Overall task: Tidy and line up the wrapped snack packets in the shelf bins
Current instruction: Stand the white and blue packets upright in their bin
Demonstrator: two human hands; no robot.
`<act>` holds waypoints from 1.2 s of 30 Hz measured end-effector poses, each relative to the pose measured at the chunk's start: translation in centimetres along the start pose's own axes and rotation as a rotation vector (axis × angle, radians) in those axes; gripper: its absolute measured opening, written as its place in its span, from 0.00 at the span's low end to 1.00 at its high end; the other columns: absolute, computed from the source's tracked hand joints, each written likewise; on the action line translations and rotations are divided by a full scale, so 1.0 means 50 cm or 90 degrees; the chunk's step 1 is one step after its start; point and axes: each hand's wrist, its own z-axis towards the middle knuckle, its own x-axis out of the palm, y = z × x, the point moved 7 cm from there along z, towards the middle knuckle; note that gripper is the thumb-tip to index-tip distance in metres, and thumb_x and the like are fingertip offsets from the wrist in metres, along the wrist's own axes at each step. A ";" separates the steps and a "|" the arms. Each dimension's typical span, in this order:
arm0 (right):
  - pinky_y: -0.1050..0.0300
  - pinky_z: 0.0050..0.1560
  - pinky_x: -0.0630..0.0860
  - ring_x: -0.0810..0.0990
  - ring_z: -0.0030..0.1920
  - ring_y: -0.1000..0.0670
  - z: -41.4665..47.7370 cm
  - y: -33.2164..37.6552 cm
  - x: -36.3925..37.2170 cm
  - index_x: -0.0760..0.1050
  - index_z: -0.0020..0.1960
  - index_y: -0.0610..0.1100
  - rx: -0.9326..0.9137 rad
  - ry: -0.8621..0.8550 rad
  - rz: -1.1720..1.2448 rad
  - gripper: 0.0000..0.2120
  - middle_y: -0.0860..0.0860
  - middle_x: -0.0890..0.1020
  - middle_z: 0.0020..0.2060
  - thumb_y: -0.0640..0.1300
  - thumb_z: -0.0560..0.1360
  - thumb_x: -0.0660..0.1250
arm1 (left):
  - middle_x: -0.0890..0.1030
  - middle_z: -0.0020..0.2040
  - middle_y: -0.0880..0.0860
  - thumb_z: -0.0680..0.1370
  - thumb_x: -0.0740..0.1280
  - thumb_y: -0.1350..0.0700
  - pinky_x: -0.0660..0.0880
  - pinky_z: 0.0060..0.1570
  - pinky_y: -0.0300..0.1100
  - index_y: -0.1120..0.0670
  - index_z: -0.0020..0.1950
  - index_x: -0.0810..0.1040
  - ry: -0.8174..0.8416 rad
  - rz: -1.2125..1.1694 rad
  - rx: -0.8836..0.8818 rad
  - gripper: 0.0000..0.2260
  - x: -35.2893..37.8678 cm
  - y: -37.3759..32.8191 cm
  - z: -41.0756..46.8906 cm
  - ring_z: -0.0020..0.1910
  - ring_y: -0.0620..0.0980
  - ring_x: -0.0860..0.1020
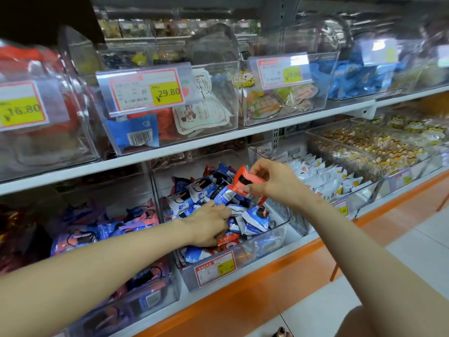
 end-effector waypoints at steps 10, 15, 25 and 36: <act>0.57 0.43 0.73 0.75 0.36 0.54 -0.014 0.018 0.021 0.77 0.39 0.41 -0.011 0.110 0.160 0.07 0.48 0.79 0.33 0.41 0.69 0.75 | 0.79 0.39 0.47 0.74 0.70 0.56 0.72 0.44 0.47 0.46 0.37 0.71 -0.332 -0.457 -0.272 0.10 -0.146 0.131 -0.108 0.40 0.49 0.77; 0.62 0.40 0.74 0.76 0.33 0.56 -0.021 0.034 0.037 0.78 0.37 0.45 0.003 0.145 0.158 0.08 0.51 0.79 0.31 0.35 0.68 0.74 | 0.80 0.39 0.47 0.74 0.69 0.56 0.74 0.47 0.51 0.44 0.37 0.71 -0.389 -0.479 -0.290 0.11 -0.162 0.119 -0.112 0.42 0.48 0.78; 0.62 0.45 0.75 0.79 0.36 0.56 -0.033 0.096 0.065 0.80 0.48 0.46 -0.014 0.171 0.141 0.13 0.46 0.83 0.35 0.34 0.67 0.74 | 0.77 0.35 0.42 0.73 0.71 0.58 0.73 0.41 0.37 0.49 0.40 0.75 -0.474 -0.518 -0.285 0.07 -0.194 0.095 -0.166 0.36 0.39 0.75; 0.67 0.37 0.74 0.76 0.30 0.60 -0.043 0.165 0.115 0.82 0.40 0.44 -0.084 0.066 0.113 0.06 0.52 0.80 0.29 0.36 0.66 0.76 | 0.80 0.35 0.47 0.70 0.75 0.58 0.71 0.36 0.29 0.54 0.39 0.79 -0.540 -0.651 -0.399 0.05 -0.162 0.091 -0.265 0.35 0.39 0.75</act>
